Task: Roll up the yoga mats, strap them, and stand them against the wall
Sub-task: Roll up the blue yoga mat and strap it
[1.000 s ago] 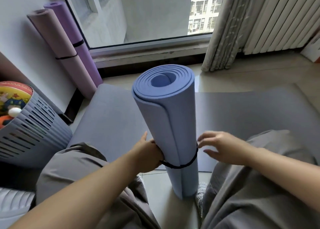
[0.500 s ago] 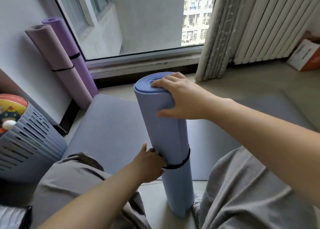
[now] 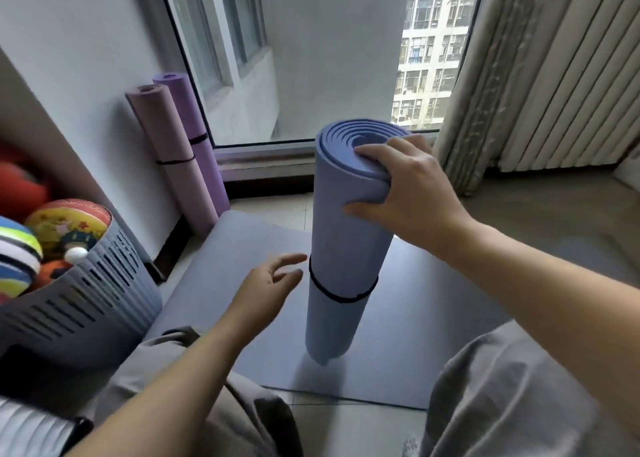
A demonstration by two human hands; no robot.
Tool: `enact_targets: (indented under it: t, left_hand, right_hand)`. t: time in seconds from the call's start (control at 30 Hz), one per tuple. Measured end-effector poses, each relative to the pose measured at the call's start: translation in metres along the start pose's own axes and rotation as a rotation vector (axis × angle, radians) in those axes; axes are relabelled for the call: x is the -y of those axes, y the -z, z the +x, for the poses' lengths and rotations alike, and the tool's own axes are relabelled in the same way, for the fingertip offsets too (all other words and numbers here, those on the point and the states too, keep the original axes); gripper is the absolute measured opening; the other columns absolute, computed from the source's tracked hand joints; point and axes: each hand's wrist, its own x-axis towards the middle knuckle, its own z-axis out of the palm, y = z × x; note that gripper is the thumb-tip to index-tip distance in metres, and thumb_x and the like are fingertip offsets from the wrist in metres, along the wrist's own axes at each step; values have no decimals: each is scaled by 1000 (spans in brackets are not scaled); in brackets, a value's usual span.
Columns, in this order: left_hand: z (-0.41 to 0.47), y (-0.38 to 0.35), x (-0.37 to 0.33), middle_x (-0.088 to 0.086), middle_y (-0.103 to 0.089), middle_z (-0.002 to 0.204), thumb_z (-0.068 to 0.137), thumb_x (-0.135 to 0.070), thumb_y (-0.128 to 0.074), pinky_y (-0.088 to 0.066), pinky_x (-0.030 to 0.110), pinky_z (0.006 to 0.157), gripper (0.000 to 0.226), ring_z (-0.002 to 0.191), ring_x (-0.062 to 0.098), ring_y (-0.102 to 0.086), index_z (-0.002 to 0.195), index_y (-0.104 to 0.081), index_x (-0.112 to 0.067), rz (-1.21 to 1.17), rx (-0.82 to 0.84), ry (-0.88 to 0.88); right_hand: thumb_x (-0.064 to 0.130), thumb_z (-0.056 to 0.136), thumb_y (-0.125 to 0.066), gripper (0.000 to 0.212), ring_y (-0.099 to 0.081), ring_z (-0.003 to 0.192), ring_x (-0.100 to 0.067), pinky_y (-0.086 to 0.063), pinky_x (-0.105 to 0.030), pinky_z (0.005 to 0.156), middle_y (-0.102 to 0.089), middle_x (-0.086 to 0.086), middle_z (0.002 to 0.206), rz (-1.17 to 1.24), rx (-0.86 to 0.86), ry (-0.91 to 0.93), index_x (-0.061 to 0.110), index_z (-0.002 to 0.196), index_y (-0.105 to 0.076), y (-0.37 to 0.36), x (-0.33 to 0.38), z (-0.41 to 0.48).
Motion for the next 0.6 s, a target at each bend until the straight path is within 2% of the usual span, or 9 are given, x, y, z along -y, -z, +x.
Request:
enact_targets:
  t: [0.07, 0.13, 0.23, 0.33, 0.37, 0.43, 0.47, 0.5, 0.6]
  left_hand:
    - [-3, 15, -23, -7, -60, 123, 96, -31, -54, -51, 40, 92, 26, 105, 13, -64, 121, -52, -33, -280, 16, 142]
    - [-6, 25, -41, -5, -55, 126, 90, -44, -56, -54, 46, 88, 54, 104, 23, -65, 139, -36, -36, -473, 46, 227]
    - [-3, 38, -59, -3, -47, 131, 81, -57, -56, -55, 51, 85, 69, 109, 29, -61, 143, -30, -39, -553, 26, 200]
    - [7, 52, -67, -6, -50, 121, 82, -61, -57, -54, 53, 86, 72, 108, 29, -58, 143, -28, -37, -595, -67, 153]
    - [10, 58, -64, -5, -51, 124, 77, -66, -61, -54, 54, 86, 77, 107, 29, -59, 141, -31, -39, -604, -75, 137]
    - [13, 72, -59, -1, -56, 130, 54, -77, -71, -54, 58, 83, 97, 111, 31, -60, 138, -37, -40, -618, -76, 131]
    - [13, 78, -56, 1, -58, 129, 49, -76, -75, -54, 58, 82, 101, 111, 32, -61, 136, -39, -40, -618, -103, 145]
    - [14, 85, -52, 3, -61, 126, 52, -71, -76, -56, 56, 79, 96, 108, 32, -63, 134, -41, -38, -613, -143, 164]
    - [19, 108, -43, 12, -67, 112, 81, -46, -66, -58, 43, 66, 57, 89, 28, -70, 129, -51, -20, -657, -254, 192]
  right_hand:
    - [31, 62, -86, 70, -46, 108, -31, -42, -57, 93, -61, -9, 107, 23, -85, 28, 10, 123, -62, -21, 10, 4]
    - [29, 61, -85, 66, -48, 106, -34, -44, -60, 89, -62, -10, 103, 47, -162, 42, 8, 120, -63, -43, 20, 10]
    - [35, 66, -77, 60, -49, 105, -33, -46, -61, 86, -62, -11, 101, 88, -238, 77, 8, 118, -63, -74, 45, 20]
    - [46, 76, -60, 58, -49, 106, -32, -47, -59, 86, -62, -11, 100, 164, -245, 67, 6, 119, -63, -94, 69, 28]
    - [45, 77, -60, 58, -51, 106, -33, -48, -59, 86, -62, -11, 100, 185, -228, 64, 6, 119, -63, -99, 75, 31]
    - [40, 76, -66, 56, -53, 105, -34, -49, -57, 85, -64, -11, 101, 173, -192, 130, 5, 119, -63, -109, 85, 36]
    - [36, 75, -67, 54, -54, 103, -33, -50, -56, 84, -65, -11, 101, 147, -177, 186, 5, 118, -64, -113, 91, 36]
    - [33, 74, -68, 52, -56, 102, -33, -50, -55, 83, -67, -10, 101, 133, -155, 237, 5, 118, -64, -116, 96, 36]
    - [28, 75, -71, 52, -58, 103, -32, -49, -52, 81, -69, -6, 106, 75, -19, 393, 9, 122, -62, -124, 105, 36]
